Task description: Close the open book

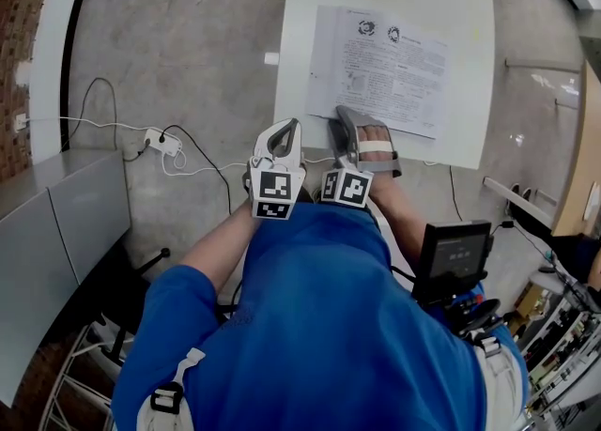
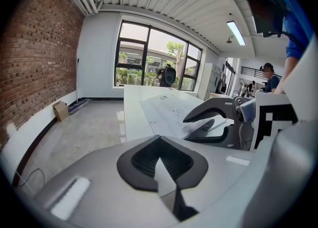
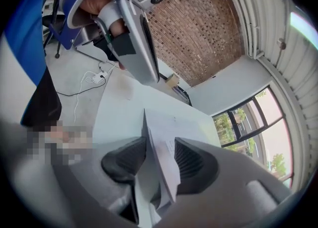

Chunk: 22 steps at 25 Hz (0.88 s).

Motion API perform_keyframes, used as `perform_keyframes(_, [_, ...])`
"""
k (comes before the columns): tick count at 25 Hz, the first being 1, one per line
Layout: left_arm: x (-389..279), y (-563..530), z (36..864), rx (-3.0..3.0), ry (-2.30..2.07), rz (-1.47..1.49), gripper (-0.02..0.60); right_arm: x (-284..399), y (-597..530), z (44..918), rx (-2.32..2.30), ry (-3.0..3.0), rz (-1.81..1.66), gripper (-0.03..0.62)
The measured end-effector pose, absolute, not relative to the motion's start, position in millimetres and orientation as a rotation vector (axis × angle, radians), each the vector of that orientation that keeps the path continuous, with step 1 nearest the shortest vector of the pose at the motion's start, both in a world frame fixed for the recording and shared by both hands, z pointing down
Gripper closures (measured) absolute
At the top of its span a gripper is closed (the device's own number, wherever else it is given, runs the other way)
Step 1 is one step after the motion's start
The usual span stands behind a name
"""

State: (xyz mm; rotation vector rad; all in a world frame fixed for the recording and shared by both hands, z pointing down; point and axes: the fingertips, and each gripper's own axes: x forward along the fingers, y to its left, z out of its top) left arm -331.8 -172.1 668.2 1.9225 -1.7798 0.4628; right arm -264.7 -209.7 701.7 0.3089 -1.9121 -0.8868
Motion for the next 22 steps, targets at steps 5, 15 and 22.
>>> perform_keyframes(5, [-334.6,-167.2,664.4,1.915,-1.787,0.466,0.577,-272.4,-211.2,697.9,0.330,-1.900,-0.944,0.425])
perform_keyframes(15, [-341.3,-168.8,660.6,1.910,-1.820,0.475,0.577,-275.3,-203.3,698.5,0.301,-1.936,-0.862,0.541])
perform_keyframes(22, [-336.1,-175.7,642.9,1.927,-1.857,0.469,0.577,-271.2,-203.5,671.8,0.355,-2.027,-0.738,0.572])
